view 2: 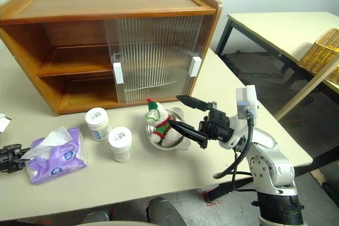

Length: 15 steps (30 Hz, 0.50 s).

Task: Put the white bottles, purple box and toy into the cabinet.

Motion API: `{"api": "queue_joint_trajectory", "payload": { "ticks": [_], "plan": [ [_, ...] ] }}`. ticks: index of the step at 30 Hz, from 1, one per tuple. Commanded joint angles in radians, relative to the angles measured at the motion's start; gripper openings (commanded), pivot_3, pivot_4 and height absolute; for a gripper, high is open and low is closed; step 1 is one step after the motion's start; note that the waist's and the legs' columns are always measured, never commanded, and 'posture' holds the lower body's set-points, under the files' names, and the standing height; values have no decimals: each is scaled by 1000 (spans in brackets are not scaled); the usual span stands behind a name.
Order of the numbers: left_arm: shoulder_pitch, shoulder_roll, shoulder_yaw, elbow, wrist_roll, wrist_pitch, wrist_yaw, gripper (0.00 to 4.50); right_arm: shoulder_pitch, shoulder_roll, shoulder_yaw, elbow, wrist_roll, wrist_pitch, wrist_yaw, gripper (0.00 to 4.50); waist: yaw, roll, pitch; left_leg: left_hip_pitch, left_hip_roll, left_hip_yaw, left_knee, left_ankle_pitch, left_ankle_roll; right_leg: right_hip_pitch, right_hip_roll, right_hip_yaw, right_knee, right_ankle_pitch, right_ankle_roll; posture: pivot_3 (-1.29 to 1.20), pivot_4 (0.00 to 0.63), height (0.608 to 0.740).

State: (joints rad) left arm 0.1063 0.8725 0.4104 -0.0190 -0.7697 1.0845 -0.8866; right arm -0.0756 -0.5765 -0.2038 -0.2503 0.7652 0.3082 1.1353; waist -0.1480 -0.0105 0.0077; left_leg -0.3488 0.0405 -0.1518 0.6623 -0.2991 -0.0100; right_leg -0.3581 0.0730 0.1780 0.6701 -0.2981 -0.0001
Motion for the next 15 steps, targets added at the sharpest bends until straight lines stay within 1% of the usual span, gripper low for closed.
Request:
{"api": "queue_joint_trajectory", "payload": {
  "ticks": [1,9,15],
  "plan": [
    [-6,-24,59,-14,-49,22,5,231,-13,-11,8,7,-19,-11,8,4500,0,-1,-1,0,0,0,0,0,0,0,0,0,0,0,0,-193,13,740],
    [-7,-79,198,-108,-209,91,33,231,-30,-9,15,5,-17,1,9,4500,1,-2,-1,-1,0,1,0,2,-3,2,0,1,0,0,0,-178,17,740],
    [-62,-148,304,-177,-369,118,145,231,-36,-8,20,-4,-14,14,9,4500,11,-2,-1,0,0,1,0,3,-3,5,1,1,0,0,1,-161,21,740]
  ]
}}
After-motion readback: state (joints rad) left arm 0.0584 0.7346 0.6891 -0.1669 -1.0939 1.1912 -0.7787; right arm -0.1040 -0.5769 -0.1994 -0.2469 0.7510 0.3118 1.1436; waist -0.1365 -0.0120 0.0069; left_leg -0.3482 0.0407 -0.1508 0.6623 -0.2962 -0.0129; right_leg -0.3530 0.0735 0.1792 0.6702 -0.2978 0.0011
